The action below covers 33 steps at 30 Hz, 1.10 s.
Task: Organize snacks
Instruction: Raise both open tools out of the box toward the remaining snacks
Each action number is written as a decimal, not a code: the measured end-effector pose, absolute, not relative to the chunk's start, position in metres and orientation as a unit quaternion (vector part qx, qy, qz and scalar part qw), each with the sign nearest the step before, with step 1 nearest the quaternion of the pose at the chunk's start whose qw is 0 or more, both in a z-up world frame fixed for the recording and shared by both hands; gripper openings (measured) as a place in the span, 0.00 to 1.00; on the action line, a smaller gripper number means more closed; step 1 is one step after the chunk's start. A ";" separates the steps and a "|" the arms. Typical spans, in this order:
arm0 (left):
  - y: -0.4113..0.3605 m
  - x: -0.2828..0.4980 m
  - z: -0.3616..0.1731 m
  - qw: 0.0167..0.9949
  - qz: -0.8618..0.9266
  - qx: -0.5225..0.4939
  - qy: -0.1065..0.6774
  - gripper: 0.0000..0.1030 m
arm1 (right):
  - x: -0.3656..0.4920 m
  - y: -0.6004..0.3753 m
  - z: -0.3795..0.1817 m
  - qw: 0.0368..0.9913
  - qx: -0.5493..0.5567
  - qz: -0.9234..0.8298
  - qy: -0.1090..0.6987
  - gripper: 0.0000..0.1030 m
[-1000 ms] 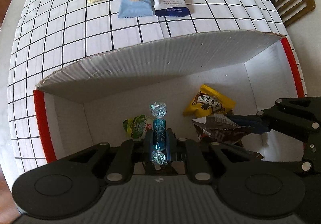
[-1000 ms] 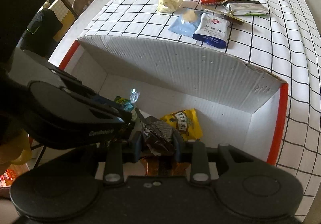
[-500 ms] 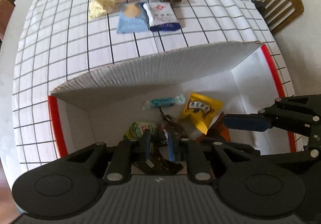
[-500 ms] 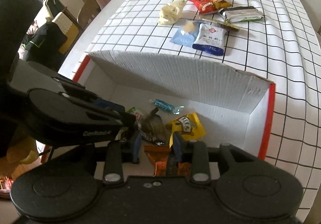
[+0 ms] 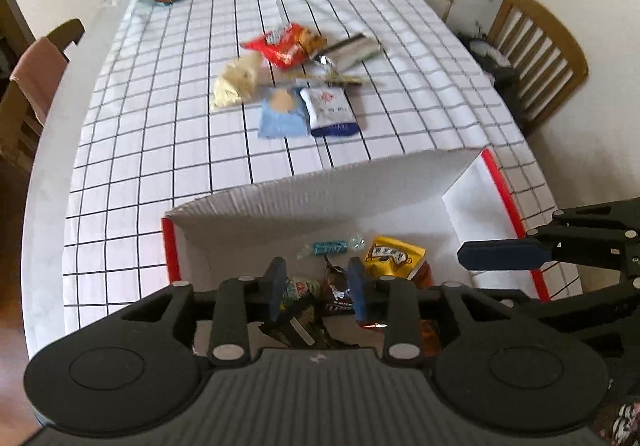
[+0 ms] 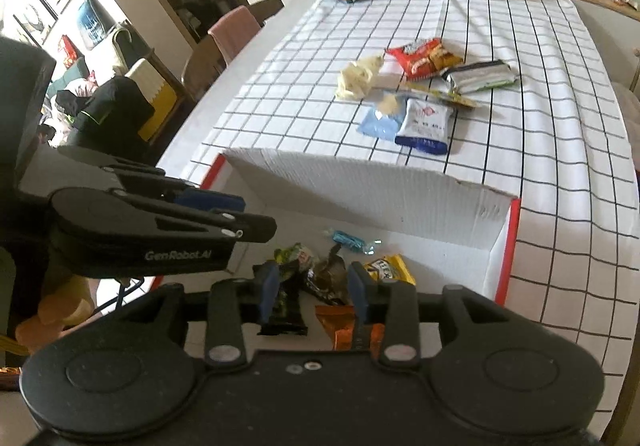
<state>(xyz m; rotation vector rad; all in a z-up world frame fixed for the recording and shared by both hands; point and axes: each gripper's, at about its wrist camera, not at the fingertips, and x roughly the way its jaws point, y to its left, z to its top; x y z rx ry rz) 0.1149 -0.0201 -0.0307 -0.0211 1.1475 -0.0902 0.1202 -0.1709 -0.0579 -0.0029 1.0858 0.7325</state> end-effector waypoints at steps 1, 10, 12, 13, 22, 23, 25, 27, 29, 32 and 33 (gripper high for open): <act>-0.018 0.112 -0.027 0.844 -0.041 -0.013 0.535 0.42 | 0.119 -0.171 -0.054 0.795 -0.003 0.341 0.501 0.37; -0.006 0.095 -0.003 0.878 -0.014 -0.009 0.479 0.65 | 0.110 -0.171 -0.034 0.812 -0.006 0.332 0.480 0.47; -0.003 0.093 0.002 0.882 -0.012 -0.007 0.471 0.69 | 0.110 -0.171 -0.031 0.815 -0.006 0.330 0.476 0.52; -0.003 0.093 0.004 0.884 -0.011 -0.005 0.468 0.70 | 0.110 -0.170 -0.030 0.817 -0.006 0.329 0.474 0.58; 0.015 0.114 0.024 0.892 -0.005 -0.010 0.452 0.74 | 0.130 -0.170 -0.012 0.827 -0.009 0.325 0.458 0.82; 0.018 0.120 0.026 0.892 -0.007 -0.012 0.452 0.76 | 0.134 -0.170 -0.010 0.828 -0.008 0.325 0.457 0.84; 0.021 0.128 0.029 0.894 -0.004 -0.013 0.448 0.77 | 0.143 -0.171 -0.008 0.829 -0.008 0.325 0.456 0.84; 0.024 0.139 0.031 0.897 0.002 -0.012 0.442 0.78 | 0.154 -0.171 -0.006 0.829 -0.009 0.325 0.455 0.85; 0.027 0.150 0.031 0.897 0.008 -0.012 0.441 0.78 | 0.163 -0.172 -0.006 0.828 -0.010 0.326 0.455 0.90; 0.032 0.170 0.028 0.896 0.014 -0.012 0.445 0.78 | 0.179 -0.171 -0.009 0.829 -0.015 0.323 0.457 0.93; 0.034 0.178 0.027 0.895 0.015 -0.013 0.446 0.78 | 0.185 -0.170 -0.010 0.828 -0.019 0.324 0.458 0.93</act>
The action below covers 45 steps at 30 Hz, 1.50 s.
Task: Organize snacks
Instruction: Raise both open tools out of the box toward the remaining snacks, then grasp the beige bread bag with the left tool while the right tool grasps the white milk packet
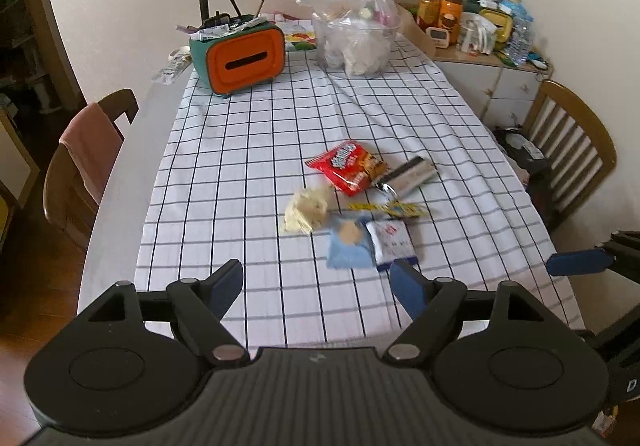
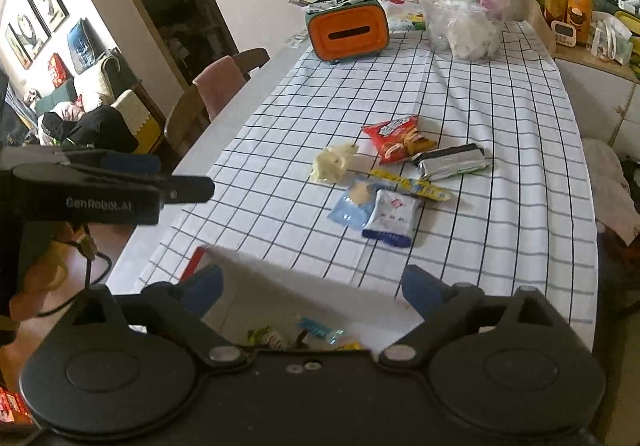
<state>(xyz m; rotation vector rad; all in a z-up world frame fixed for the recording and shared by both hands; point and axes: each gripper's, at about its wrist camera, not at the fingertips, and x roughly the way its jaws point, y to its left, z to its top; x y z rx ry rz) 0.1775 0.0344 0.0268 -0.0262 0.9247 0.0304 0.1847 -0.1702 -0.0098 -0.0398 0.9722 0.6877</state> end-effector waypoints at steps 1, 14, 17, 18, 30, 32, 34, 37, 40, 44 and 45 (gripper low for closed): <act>0.036 0.185 0.026 0.894 0.016 -0.014 0.447 0.78 | 0.189 -0.170 -0.010 0.827 -0.022 0.324 0.459 0.93; 0.050 0.280 -0.005 0.871 0.014 -0.022 0.491 0.78 | 0.280 -0.174 -0.032 0.823 -0.025 0.307 0.477 0.94; 0.046 0.299 -0.020 0.859 0.005 -0.023 0.511 0.78 | 0.297 -0.175 -0.047 0.819 -0.022 0.301 0.489 0.94; 0.044 0.304 -0.025 0.856 0.003 -0.022 0.516 0.78 | 0.301 -0.175 -0.052 0.816 -0.021 0.298 0.494 0.93; 0.037 0.363 -0.072 0.835 0.021 0.026 0.549 0.78 | 0.346 -0.144 -0.114 0.785 -0.036 0.269 0.558 0.90; 0.038 0.374 -0.083 0.826 0.019 0.023 0.562 0.78 | 0.351 -0.135 -0.125 0.776 -0.040 0.269 0.570 0.87; 0.039 0.382 -0.093 0.817 0.013 0.019 0.577 0.78 | 0.358 -0.128 -0.135 0.768 -0.035 0.266 0.582 0.86; 0.041 0.391 -0.104 0.808 0.008 0.007 0.589 0.78 | 0.365 -0.121 -0.146 0.760 -0.032 0.261 0.594 0.81; 0.042 0.399 -0.115 0.801 0.007 0.001 0.598 0.78 | 0.368 -0.116 -0.153 0.756 -0.027 0.258 0.600 0.77; 0.045 0.407 -0.131 0.793 0.013 -0.005 0.609 0.78 | 0.367 -0.109 -0.160 0.753 -0.041 0.259 0.604 0.71; 0.046 0.408 -0.134 0.792 0.013 -0.007 0.611 0.78 | 0.367 -0.108 -0.161 0.752 -0.044 0.259 0.605 0.71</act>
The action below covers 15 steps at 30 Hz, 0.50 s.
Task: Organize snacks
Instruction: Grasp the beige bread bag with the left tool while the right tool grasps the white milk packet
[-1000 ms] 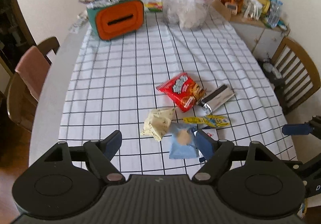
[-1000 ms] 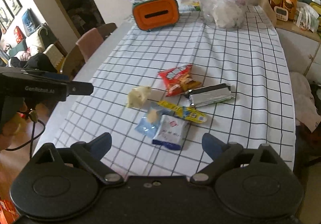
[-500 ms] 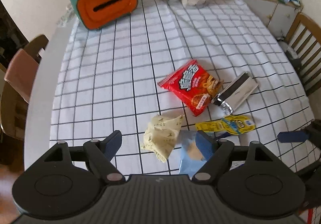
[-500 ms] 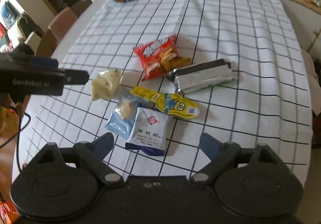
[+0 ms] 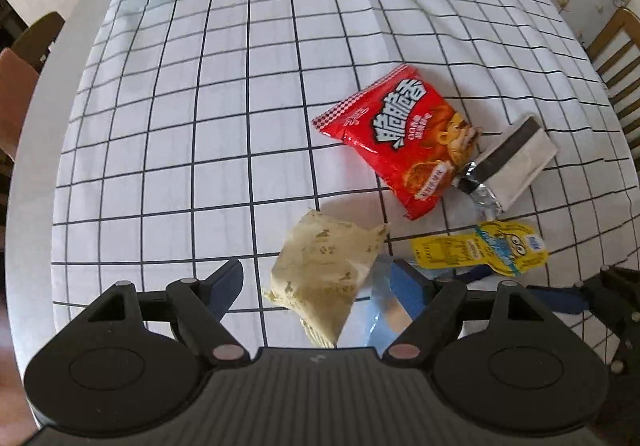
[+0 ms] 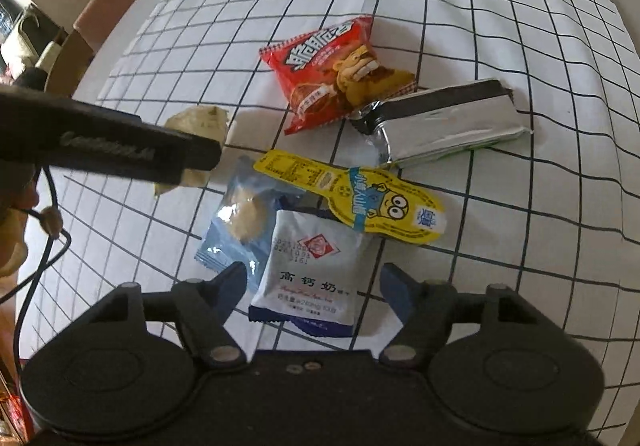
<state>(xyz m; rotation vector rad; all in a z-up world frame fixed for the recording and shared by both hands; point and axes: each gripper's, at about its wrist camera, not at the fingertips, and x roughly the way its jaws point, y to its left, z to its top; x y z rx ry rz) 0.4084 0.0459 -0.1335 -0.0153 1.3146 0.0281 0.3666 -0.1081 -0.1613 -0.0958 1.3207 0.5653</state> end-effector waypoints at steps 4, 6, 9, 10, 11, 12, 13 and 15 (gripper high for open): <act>0.049 0.412 -0.142 0.790 0.011 -0.015 0.613 0.77 | 0.366 -0.102 -0.167 0.750 -0.060 0.256 0.607 0.66; 0.050 0.413 -0.145 0.790 0.008 -0.019 0.612 0.72 | 0.365 -0.100 -0.170 0.750 -0.068 0.254 0.607 0.63; 0.051 0.415 -0.150 0.785 0.006 -0.024 0.619 0.66 | 0.364 -0.100 -0.171 0.752 -0.069 0.252 0.605 0.60; 0.051 0.416 -0.153 0.783 0.006 -0.025 0.621 0.66 | 0.364 -0.100 -0.171 0.752 -0.071 0.252 0.604 0.60; 0.052 0.416 -0.154 0.782 0.006 -0.027 0.622 0.65 | 0.363 -0.099 -0.170 0.753 -0.074 0.253 0.603 0.60; 0.052 0.417 -0.155 0.782 0.003 -0.031 0.622 0.62 | 0.362 -0.099 -0.170 0.753 -0.077 0.253 0.602 0.60; 0.053 0.417 -0.156 0.782 0.003 -0.035 0.622 0.61 | 0.362 -0.099 -0.170 0.754 -0.079 0.251 0.601 0.59; 0.052 0.418 -0.156 0.783 0.005 -0.037 0.621 0.56 | 0.361 -0.098 -0.170 0.757 -0.086 0.251 0.597 0.57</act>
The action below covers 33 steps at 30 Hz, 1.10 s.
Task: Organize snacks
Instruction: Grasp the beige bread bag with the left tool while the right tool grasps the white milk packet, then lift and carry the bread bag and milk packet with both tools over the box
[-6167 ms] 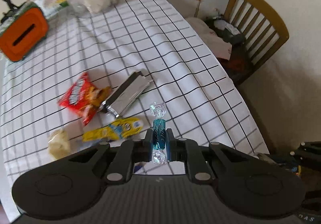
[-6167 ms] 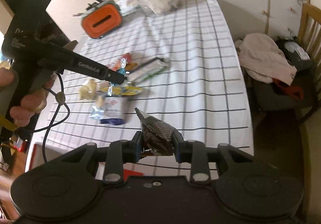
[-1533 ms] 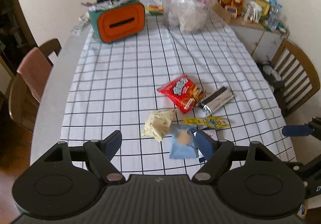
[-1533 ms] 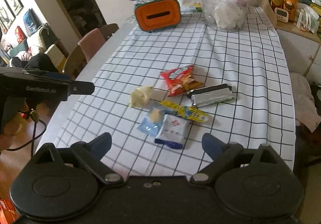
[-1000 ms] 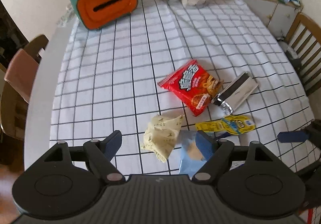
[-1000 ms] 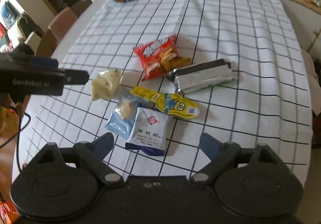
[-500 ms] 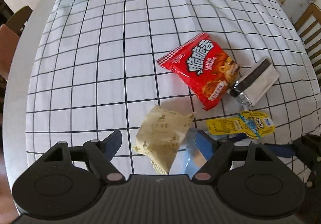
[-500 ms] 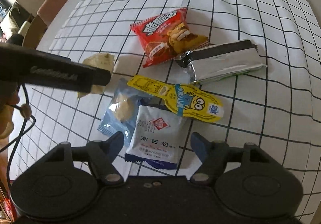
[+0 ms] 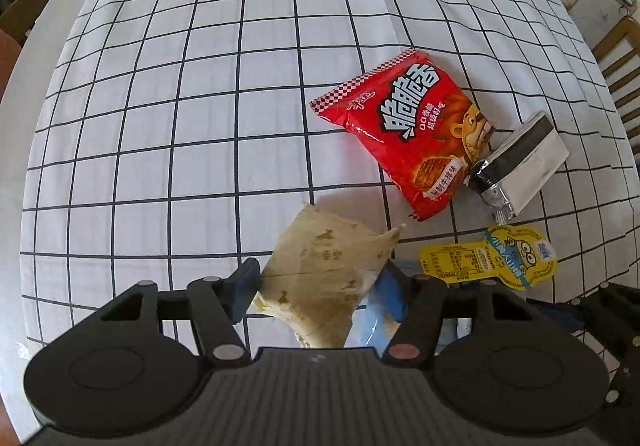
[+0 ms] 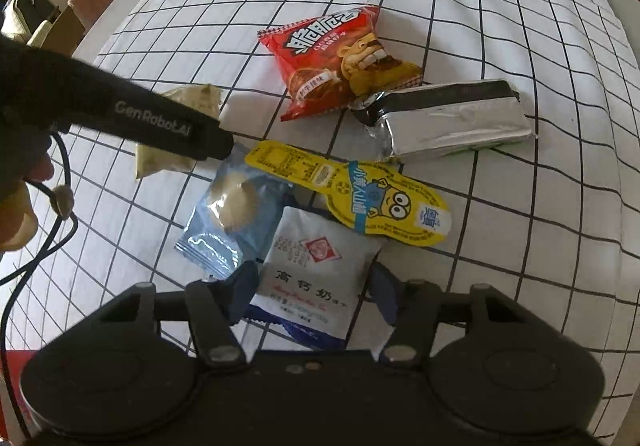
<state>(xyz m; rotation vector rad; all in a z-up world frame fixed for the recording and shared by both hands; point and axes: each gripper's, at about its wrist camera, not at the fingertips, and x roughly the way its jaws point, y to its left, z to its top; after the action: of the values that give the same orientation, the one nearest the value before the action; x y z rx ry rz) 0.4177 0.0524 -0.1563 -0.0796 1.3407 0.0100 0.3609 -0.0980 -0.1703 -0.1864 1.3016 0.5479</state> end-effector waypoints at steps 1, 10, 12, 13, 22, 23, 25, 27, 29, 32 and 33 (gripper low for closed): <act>0.052 0.418 -0.156 0.783 0.007 -0.036 0.621 0.54 | 0.359 -0.097 -0.171 0.758 -0.090 0.252 0.595 0.56; 0.056 0.413 -0.157 0.779 0.025 -0.039 0.626 0.42 | 0.359 -0.104 -0.169 0.767 -0.079 0.253 0.584 0.41; 0.060 0.410 -0.156 0.777 0.034 -0.041 0.627 0.42 | 0.361 -0.108 -0.168 0.768 -0.069 0.252 0.585 0.39; 0.062 0.409 -0.156 0.777 0.036 -0.043 0.627 0.42 | 0.362 -0.110 -0.167 0.768 -0.064 0.252 0.585 0.37; 0.081 0.403 -0.153 0.780 0.056 -0.059 0.621 0.41 | 0.359 -0.121 -0.165 0.774 -0.050 0.253 0.579 0.29; 0.083 0.402 -0.154 0.780 0.059 -0.060 0.621 0.41 | 0.357 -0.118 -0.165 0.773 -0.057 0.254 0.578 0.29; 0.086 0.398 -0.153 0.779 0.062 -0.064 0.620 0.41 | 0.358 -0.113 -0.165 0.770 -0.061 0.252 0.583 0.29; 0.088 0.395 -0.152 0.779 0.063 -0.066 0.620 0.41 | 0.360 -0.110 -0.166 0.769 -0.054 0.243 0.589 0.31; 0.092 0.387 -0.152 0.780 0.064 -0.067 0.619 0.41 | 0.364 -0.109 -0.168 0.765 -0.048 0.237 0.596 0.35; 0.090 0.382 -0.152 0.780 0.065 -0.071 0.618 0.41 | 0.369 -0.106 -0.170 0.765 -0.036 0.225 0.603 0.47; 0.091 0.382 -0.152 0.780 0.065 -0.072 0.618 0.41 | 0.370 -0.103 -0.171 0.766 -0.039 0.222 0.602 0.51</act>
<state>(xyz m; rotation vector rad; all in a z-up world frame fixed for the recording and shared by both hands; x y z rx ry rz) 0.3818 0.0914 -0.1518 -0.1554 1.3362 0.1413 0.3698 -0.1032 -0.1711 -0.0851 1.3079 0.4821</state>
